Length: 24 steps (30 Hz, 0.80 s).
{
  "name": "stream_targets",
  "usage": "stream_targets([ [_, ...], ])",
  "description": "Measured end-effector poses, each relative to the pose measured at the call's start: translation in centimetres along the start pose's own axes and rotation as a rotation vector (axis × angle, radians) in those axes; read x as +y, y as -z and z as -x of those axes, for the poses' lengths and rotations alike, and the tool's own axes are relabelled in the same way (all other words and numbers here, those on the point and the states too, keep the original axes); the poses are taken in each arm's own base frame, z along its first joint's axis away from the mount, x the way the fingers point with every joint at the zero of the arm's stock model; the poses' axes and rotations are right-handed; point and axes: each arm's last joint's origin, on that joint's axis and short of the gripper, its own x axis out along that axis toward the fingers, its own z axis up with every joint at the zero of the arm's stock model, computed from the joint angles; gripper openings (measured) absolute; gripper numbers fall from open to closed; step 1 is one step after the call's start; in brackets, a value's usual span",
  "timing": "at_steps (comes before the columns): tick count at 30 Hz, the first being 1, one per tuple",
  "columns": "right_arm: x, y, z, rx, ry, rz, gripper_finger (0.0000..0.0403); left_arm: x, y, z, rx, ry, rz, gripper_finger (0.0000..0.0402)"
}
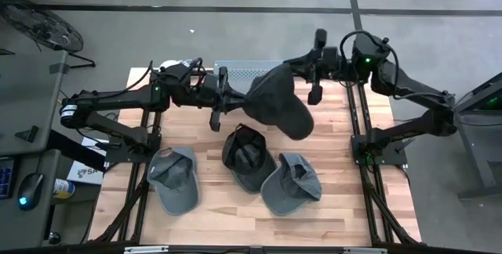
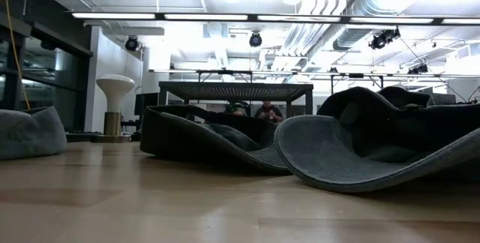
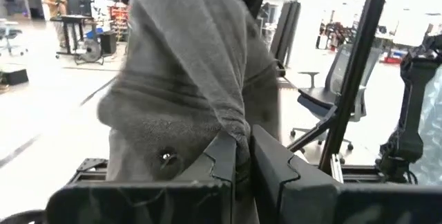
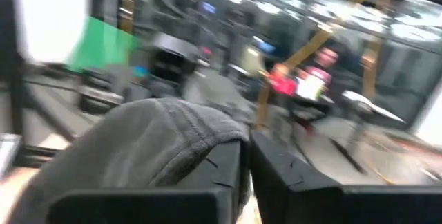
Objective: Pick & Place hat
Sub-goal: Put the right black cap on the shelf
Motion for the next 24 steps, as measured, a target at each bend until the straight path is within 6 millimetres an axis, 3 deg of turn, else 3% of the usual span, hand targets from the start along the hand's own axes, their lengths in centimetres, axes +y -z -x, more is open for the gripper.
stream_targets([
  [8,-0.6,-0.8,4.3,0.094,0.295,-0.052,0.0137,0.4,-0.5,0.1,-0.036,-0.148,0.14,0.0016],
  [13,-0.3,-0.8,5.9,0.133,0.301,-0.125,0.0193,0.6,-1.6,-0.4,-0.082,-0.227,0.212,0.0016],
  [17,0.5,-0.2,5.3,0.178,0.228,-0.193,0.0209,1.0,-2.1,-1.5,-0.103,-0.262,0.26,0.0016],
  [24,2.3,0.7,2.6,0.233,0.158,-0.2,0.0201,2.0,-1.6,-4.8,-0.088,-0.332,0.277,0.0016],
])
